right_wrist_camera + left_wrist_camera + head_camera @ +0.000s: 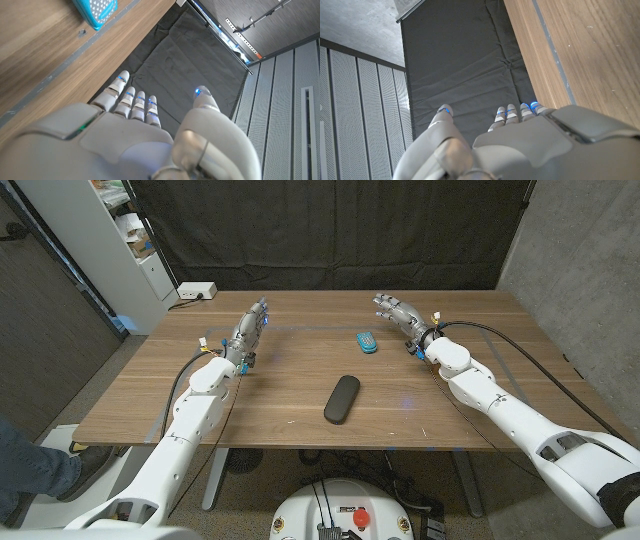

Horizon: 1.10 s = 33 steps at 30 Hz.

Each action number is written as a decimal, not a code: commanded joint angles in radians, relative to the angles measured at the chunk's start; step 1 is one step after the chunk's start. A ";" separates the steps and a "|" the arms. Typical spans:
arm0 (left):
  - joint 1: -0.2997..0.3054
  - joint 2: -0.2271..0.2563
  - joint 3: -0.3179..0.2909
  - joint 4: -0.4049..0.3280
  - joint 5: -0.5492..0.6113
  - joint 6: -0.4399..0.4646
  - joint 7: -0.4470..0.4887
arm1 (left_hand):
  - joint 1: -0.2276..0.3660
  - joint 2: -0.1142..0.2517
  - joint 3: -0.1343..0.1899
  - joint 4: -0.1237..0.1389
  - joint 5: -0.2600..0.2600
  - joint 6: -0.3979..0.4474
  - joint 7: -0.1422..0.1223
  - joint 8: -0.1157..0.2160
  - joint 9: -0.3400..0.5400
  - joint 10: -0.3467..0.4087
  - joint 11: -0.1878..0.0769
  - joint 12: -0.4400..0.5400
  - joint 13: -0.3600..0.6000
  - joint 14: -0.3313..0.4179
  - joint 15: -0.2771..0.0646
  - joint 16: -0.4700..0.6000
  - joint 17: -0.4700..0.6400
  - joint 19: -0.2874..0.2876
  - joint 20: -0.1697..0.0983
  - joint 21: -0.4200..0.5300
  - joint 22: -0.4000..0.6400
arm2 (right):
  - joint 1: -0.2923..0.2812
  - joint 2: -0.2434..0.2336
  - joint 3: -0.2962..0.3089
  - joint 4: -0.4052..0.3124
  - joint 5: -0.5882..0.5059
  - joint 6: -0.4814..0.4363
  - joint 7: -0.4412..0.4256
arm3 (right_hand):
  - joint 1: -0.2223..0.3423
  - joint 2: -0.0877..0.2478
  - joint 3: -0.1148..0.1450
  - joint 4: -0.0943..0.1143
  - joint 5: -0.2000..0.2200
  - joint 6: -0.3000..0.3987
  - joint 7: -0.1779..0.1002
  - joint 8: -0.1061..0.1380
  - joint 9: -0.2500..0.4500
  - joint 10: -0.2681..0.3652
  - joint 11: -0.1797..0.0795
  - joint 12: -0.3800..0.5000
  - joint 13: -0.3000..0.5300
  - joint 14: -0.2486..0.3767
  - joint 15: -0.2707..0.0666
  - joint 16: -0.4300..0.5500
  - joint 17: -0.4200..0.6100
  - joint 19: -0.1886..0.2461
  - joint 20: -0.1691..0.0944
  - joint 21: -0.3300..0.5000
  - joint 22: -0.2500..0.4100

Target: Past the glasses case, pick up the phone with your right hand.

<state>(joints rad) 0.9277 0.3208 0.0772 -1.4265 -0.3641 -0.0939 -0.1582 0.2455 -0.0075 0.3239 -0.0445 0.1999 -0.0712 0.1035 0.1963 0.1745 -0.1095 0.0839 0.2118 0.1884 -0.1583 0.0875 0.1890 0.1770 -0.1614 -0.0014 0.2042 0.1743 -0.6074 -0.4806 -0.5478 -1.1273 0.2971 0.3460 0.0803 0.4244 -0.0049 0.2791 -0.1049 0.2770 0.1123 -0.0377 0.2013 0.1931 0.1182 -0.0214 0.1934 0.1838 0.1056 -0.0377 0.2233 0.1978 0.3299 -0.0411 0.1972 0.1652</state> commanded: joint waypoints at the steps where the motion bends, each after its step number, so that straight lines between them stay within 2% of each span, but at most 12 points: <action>1: 0.001 0.006 -0.002 -0.004 0.004 -0.001 -0.003 | 0.010 0.001 0.002 -0.003 -0.002 0.004 0.000 0.000 0.004 0.003 0.002 0.006 0.003 0.005 0.001 0.002 0.003 -0.005 0.008 -0.005 0.004 | 0.012 -0.010 -0.027 -0.016 -0.078 -0.017 -0.049 | 0.011 0.001 0.003 -0.006 -0.001 0.003 -0.008 0.002 0.004 0.007 0.000 0.007 0.004 0.011 -0.005 0.001 0.003 0.006 -0.021 0.005 0.001; 16: 0.014 0.008 -0.003 -0.028 0.002 0.004 0.004 | 0.011 0.003 0.002 -0.005 -0.002 0.006 0.001 -0.002 0.004 0.004 0.001 0.006 0.003 0.005 0.001 0.001 0.003 -0.005 0.011 -0.005 0.004 | 0.007 -0.045 -0.051 -0.081 -0.175 -0.057 -0.111 | 0.019 -0.002 0.005 -0.013 -0.001 0.003 -0.017 0.002 0.005 0.014 -0.010 0.008 0.004 0.012 -0.007 -0.002 0.002 0.008 -0.023 0.002 0.001; 33: 0.031 0.004 0.001 -0.054 -0.003 0.010 0.014 | 0.013 0.004 0.001 -0.008 -0.003 0.007 -0.001 -0.003 0.004 0.005 -0.001 0.005 0.003 0.007 0.000 0.001 0.004 -0.005 0.012 -0.005 0.004 | -0.003 -0.097 -0.076 -0.183 -0.279 -0.150 -0.145 | 0.024 -0.004 0.006 -0.017 0.000 0.005 -0.025 0.003 0.005 0.018 -0.016 0.007 0.005 0.014 -0.009 -0.003 0.002 0.012 -0.024 0.000 0.001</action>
<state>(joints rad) 0.9498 0.3270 0.0755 -1.4643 -0.3641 -0.0864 -0.1534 0.2494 -0.0036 0.3240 -0.0443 0.1994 -0.0678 0.0999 0.1963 0.1745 -0.1095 0.0839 0.2118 0.1883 -0.1584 0.0874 0.1891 0.1793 -0.1665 0.0038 0.1993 0.1742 -0.6037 -0.5425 -0.6065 -1.2409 0.0853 0.2524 -0.0403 0.4393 -0.0093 0.2831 -0.1173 0.2771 0.1128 -0.0560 0.2013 0.1929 0.1289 -0.0320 0.1934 0.1837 0.1111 -0.0321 0.2233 0.1976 0.3297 -0.0410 0.1972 0.1629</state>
